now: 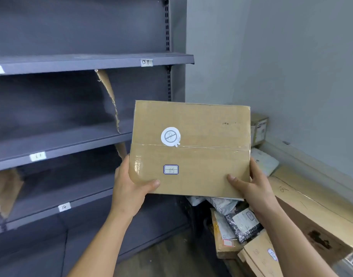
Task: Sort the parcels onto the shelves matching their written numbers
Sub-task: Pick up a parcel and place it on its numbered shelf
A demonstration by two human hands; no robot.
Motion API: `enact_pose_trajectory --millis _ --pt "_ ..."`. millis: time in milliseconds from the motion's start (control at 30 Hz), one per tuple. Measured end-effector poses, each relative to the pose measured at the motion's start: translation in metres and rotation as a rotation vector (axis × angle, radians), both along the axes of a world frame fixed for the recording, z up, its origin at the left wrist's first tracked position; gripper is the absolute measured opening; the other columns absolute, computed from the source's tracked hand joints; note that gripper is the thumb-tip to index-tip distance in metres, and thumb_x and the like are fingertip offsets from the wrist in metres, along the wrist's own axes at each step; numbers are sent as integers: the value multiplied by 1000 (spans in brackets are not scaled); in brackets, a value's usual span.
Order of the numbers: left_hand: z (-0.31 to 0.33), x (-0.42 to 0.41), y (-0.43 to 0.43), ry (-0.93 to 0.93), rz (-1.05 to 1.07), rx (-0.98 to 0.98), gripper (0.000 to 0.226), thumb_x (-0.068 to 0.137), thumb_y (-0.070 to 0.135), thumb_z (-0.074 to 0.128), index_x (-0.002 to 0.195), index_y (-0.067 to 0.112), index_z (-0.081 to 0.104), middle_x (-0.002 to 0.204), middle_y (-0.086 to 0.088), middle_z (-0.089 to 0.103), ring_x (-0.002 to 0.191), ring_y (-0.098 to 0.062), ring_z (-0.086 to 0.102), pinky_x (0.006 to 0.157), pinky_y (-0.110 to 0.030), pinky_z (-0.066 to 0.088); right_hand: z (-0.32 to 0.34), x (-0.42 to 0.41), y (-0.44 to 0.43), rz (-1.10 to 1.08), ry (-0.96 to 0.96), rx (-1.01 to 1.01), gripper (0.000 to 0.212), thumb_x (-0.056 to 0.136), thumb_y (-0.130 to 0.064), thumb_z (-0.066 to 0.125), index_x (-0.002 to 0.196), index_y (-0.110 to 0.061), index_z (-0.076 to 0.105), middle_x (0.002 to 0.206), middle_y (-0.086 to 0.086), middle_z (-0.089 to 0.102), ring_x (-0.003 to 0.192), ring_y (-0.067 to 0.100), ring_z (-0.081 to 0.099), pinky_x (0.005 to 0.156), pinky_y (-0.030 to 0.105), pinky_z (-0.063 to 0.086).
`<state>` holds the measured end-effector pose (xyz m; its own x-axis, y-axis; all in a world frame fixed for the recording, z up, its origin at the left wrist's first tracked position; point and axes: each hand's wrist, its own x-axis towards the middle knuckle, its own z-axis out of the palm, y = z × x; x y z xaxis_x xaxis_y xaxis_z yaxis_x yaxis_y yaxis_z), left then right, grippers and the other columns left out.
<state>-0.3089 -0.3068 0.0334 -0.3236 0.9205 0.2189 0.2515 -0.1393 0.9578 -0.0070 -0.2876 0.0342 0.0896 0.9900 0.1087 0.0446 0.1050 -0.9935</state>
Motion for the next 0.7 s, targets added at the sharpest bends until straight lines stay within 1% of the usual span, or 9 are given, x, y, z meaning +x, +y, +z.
enact_pose_trajectory --millis 67,100,167,300,367,433,533,567,700 --pt "-1 -12 -20 8 67 -13 83 56 19 87 122 54 52 128 12 55 117 -10 58 96 -42 53 0 -14 0 70 -6 8 56 90 -10 72 127 -48 53 111 -26 68 103 3 66 87 31 55" --pt "-1 -20 -30 10 102 -18 84 57 18 87 124 54 51 128 12 55 118 -10 57 93 -39 53 1 -24 -1 103 -6 12 57 90 -10 72 128 -48 52 110 -28 67 102 1 66 85 28 54" --pt "0 -36 -49 15 176 -21 86 60 13 88 126 54 50 128 13 55 118 -12 57 88 -36 54 1 -42 -3 161 -8 10 58 91 -12 72 132 -47 50 111 -28 67 102 0 65 83 26 53" --pt "2 -67 -87 24 302 -27 86 58 16 89 125 54 50 128 12 58 118 -12 57 96 -43 52 4 -85 -8 270 -13 9 63 90 -13 72 141 -42 47 118 -25 66 109 2 64 95 35 54" --pt "2 -83 -106 14 361 -28 88 58 17 90 125 55 49 128 12 58 118 -11 57 97 -43 52 8 -108 -11 332 -21 25 65 91 -12 72 143 -41 46 118 -25 67 107 0 64 98 37 54" --pt "1 -100 -124 -3 419 -21 88 60 14 90 126 55 49 127 13 58 116 -9 58 95 -41 53 9 -132 -13 390 -14 33 67 90 -9 72 143 -41 47 117 -26 67 107 0 65 100 39 53" --pt "-1 -127 -152 -22 493 -9 84 64 8 87 120 57 50 125 15 60 113 -5 60 88 -31 53 7 -172 -19 486 -23 27 68 90 -10 73 142 -46 46 124 -23 66 116 7 63 104 43 50" --pt "-1 -136 -161 -27 516 -7 84 64 7 87 121 57 51 126 16 60 113 -5 59 88 -30 53 6 -185 -22 517 -28 30 68 90 -11 72 141 -47 46 125 -22 66 117 7 63 104 43 50" --pt "-5 -181 -199 -36 609 -9 84 63 7 87 125 51 51 126 14 59 115 -8 59 96 -39 52 4 -244 -38 604 -35 40 67 90 -11 73 141 -46 46 123 -24 66 113 2 64 103 38 50"
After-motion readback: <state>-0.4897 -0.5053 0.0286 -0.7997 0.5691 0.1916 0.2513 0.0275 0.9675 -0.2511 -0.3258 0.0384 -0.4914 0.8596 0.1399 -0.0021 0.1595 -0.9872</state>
